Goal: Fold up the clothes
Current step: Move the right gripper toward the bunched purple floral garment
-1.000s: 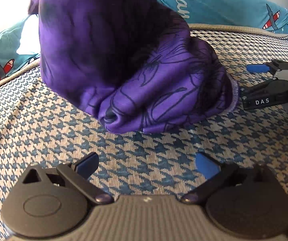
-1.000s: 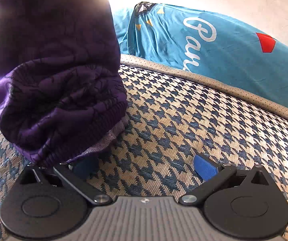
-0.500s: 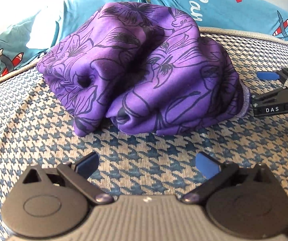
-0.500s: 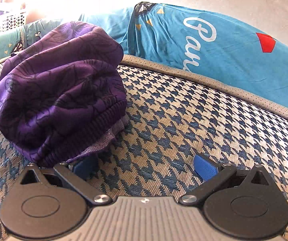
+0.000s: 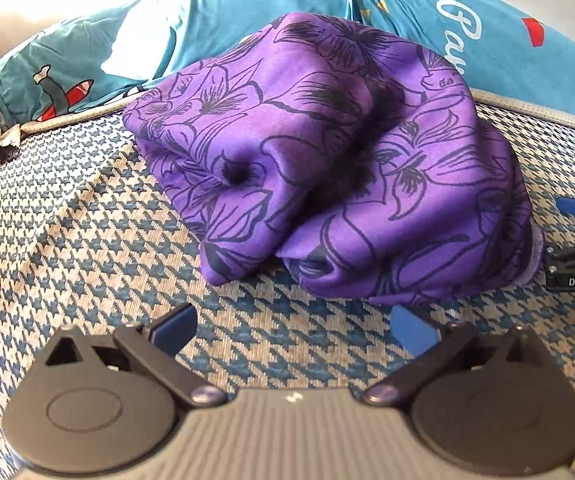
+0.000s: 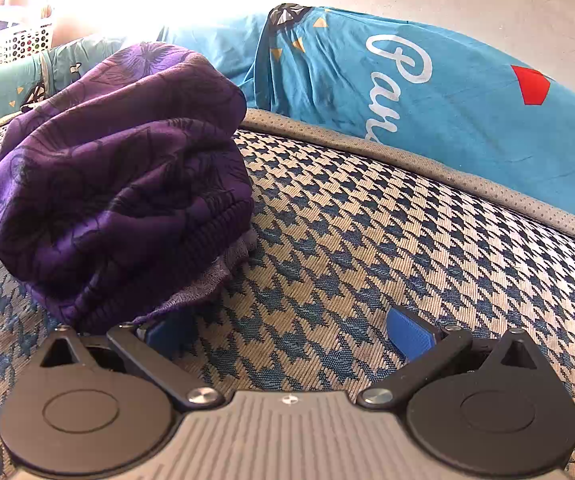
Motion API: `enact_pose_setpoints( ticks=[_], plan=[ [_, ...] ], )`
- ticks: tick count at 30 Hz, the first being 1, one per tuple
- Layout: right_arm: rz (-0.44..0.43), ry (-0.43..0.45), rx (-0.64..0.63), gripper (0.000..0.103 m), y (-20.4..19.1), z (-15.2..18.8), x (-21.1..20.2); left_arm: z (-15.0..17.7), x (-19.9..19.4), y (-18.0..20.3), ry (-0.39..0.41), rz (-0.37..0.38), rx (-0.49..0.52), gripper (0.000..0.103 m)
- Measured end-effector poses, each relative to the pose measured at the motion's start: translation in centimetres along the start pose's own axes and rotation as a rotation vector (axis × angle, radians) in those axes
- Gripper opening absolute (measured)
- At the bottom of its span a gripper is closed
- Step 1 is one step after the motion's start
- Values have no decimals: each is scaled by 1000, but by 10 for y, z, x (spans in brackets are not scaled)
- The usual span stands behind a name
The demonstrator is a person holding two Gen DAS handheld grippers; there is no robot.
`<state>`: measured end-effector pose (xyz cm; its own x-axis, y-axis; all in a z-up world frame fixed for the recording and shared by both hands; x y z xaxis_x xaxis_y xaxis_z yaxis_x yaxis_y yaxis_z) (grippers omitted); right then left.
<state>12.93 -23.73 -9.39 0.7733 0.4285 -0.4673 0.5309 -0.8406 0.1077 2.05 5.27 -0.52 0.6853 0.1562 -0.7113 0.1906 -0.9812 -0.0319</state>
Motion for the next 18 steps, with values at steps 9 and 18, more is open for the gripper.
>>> enact_pose_setpoints(
  ticks=[9, 18],
  plan=[
    [2, 0, -3, 103, 1, 0, -1, -6, 1, -11, 13, -44, -19, 103],
    [113, -48, 78, 103, -7, -2, -10, -8, 3, -22, 12, -81, -50, 103]
  ],
)
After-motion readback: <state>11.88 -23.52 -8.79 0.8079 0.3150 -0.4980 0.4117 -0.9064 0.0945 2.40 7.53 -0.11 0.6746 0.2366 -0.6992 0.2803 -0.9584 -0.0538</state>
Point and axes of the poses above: each gripper's, at about its wrist camera, not at the fingertips, and x roughly the way its jaws point, y to its right, z to its underside, the point moved 2 cm from there along x, roughly the way its jaws point, and after that the axes turned 10 degrees about y, right-handed, at the moved point
